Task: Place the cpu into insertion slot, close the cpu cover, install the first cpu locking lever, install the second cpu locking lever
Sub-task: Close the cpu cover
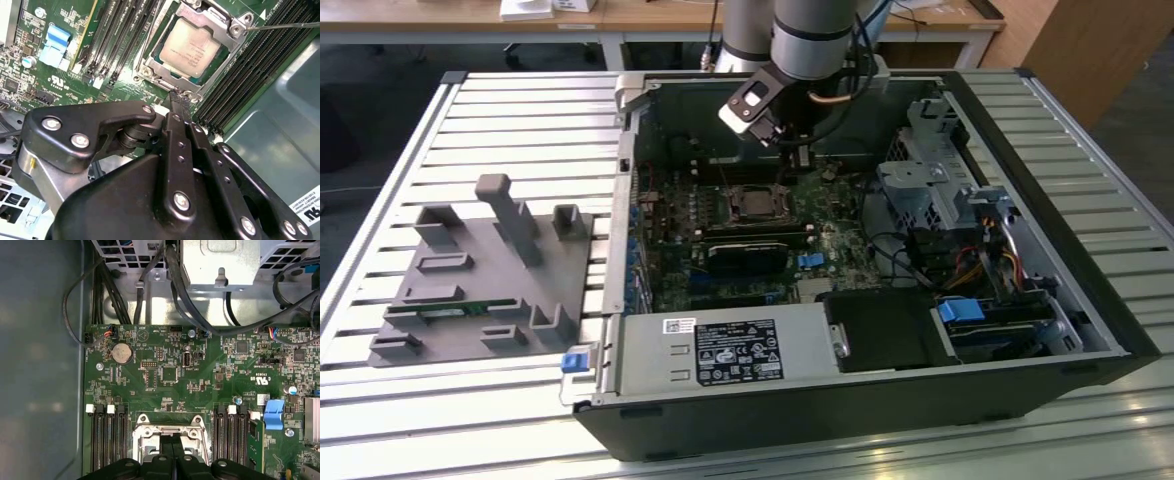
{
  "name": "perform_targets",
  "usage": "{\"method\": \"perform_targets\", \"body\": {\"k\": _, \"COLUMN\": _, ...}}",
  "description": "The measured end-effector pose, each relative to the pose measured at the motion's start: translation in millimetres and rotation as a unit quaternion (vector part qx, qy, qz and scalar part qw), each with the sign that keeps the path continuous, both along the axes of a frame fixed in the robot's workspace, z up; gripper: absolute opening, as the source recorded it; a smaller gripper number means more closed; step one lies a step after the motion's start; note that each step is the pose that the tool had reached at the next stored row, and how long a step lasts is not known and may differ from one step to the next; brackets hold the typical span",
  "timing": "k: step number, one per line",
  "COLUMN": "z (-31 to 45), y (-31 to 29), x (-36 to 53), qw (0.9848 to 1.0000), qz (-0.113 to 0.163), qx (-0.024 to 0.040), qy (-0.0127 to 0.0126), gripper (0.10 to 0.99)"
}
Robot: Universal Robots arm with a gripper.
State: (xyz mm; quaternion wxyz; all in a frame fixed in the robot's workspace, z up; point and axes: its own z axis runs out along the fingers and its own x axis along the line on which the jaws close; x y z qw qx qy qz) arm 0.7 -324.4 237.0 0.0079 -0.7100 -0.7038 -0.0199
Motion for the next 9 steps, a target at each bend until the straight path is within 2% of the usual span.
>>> {"method": "perform_targets", "body": {"k": 9, "z": -0.5, "y": 0.0, "x": -6.9, "qw": 1.0000, "qz": 0.000, "qx": 0.0000, "qy": 0.0000, "gripper": 0.118}}
